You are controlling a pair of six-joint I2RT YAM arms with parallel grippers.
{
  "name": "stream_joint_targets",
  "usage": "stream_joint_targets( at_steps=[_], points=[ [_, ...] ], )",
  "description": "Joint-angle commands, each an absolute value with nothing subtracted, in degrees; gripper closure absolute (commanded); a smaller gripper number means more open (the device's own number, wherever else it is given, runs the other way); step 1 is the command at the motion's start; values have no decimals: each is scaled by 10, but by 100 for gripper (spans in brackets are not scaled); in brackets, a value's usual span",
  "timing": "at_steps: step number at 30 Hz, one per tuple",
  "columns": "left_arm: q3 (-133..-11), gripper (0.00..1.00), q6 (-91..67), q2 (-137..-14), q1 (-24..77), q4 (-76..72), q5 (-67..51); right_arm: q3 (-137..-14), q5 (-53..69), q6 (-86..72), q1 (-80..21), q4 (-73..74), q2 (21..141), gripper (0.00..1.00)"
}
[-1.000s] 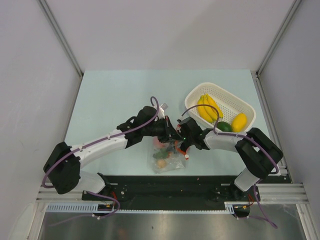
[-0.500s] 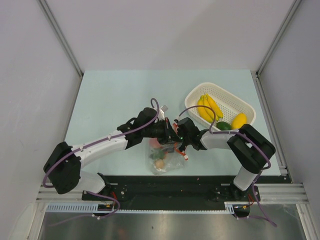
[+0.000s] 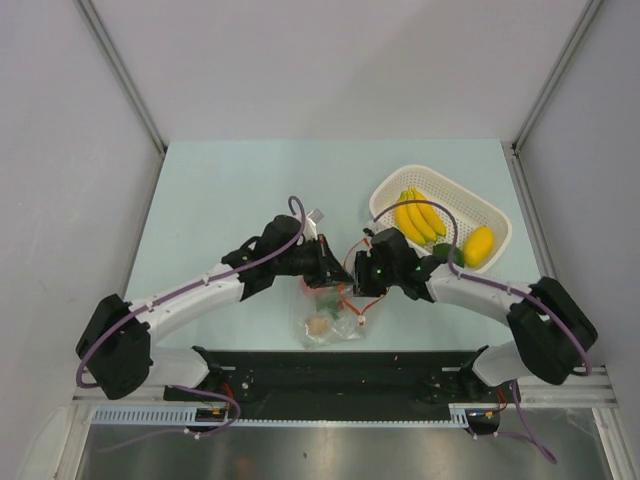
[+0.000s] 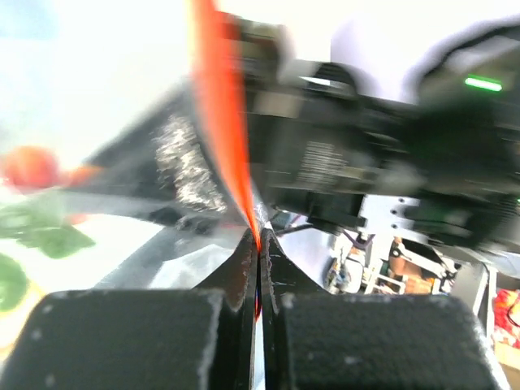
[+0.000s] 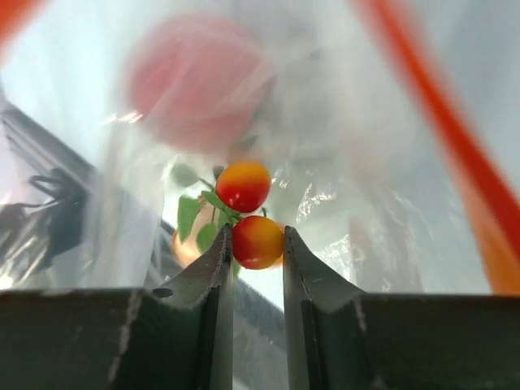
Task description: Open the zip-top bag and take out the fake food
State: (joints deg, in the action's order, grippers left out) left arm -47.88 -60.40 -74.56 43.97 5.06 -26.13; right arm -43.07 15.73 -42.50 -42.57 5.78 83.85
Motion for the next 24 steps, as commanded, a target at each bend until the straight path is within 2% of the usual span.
stream_joint_targets(
  at_steps=[1, 13, 24],
  points=[
    [-474, 100, -559, -719, 429, 80, -250, -434, 131, -394, -420, 124, 753, 87],
    [-476, 100, -525, -694, 422, 112, -238, -460, 69, -375, -397, 290, 565, 87],
    [-469, 100, -525, -701, 421, 112, -251, -559, 21, -317, -299, 367, 493, 88]
  ],
)
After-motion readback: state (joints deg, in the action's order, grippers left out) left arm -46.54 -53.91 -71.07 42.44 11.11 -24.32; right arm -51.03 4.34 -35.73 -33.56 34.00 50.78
